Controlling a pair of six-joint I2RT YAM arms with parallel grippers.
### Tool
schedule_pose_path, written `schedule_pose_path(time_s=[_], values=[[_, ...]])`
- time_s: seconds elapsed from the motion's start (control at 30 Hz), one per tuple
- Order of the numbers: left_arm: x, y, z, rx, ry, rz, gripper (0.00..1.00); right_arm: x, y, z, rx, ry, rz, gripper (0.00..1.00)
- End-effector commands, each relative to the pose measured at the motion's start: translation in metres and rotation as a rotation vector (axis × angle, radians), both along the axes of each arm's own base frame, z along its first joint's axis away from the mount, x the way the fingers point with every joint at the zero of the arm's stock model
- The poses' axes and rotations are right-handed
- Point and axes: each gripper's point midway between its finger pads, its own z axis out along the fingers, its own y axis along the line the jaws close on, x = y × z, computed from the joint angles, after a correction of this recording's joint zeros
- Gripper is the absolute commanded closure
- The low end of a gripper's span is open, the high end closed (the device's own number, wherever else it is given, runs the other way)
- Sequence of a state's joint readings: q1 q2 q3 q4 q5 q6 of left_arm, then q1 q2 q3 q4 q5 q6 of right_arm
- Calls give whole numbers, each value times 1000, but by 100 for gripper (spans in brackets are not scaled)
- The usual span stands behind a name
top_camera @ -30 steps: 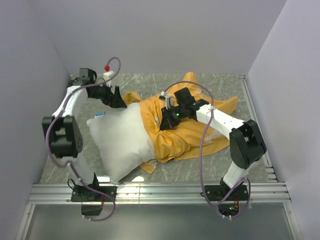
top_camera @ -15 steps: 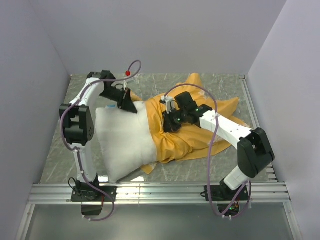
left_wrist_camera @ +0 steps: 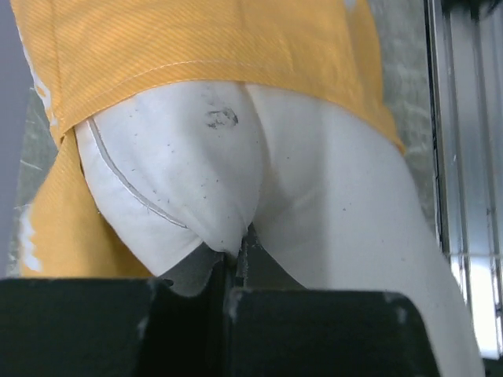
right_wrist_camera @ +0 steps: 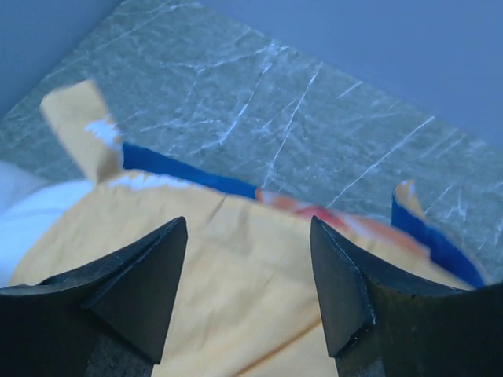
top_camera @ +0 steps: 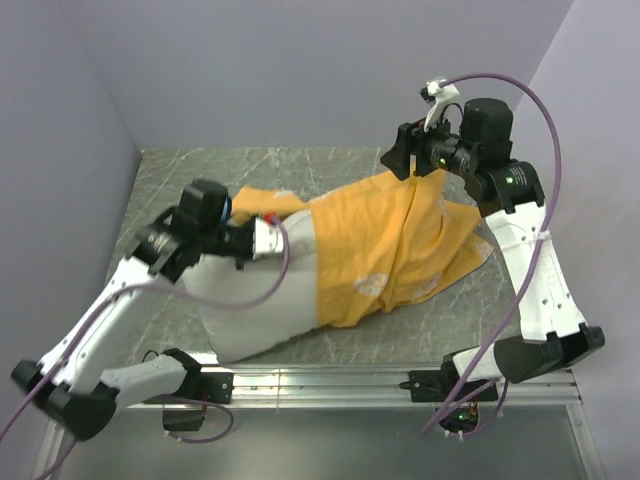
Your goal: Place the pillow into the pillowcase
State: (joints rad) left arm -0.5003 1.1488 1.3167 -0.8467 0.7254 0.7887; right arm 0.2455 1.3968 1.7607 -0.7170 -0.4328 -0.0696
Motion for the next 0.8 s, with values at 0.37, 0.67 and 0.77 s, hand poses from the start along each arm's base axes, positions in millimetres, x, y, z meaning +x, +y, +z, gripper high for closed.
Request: schedule_pose_path(time_s=[0.37, 0.67, 0.77], values=[[-9, -10, -15, 94, -424, -69, 100, -55, 82, -87, -136, 260, 317, 26], [-15, -16, -11, 90, -453, -100, 100, -45, 93, -130, -192, 381, 348, 34], [-17, -17, -10, 89, -459, -112, 100, -29, 91, -117, -177, 330, 289, 34]])
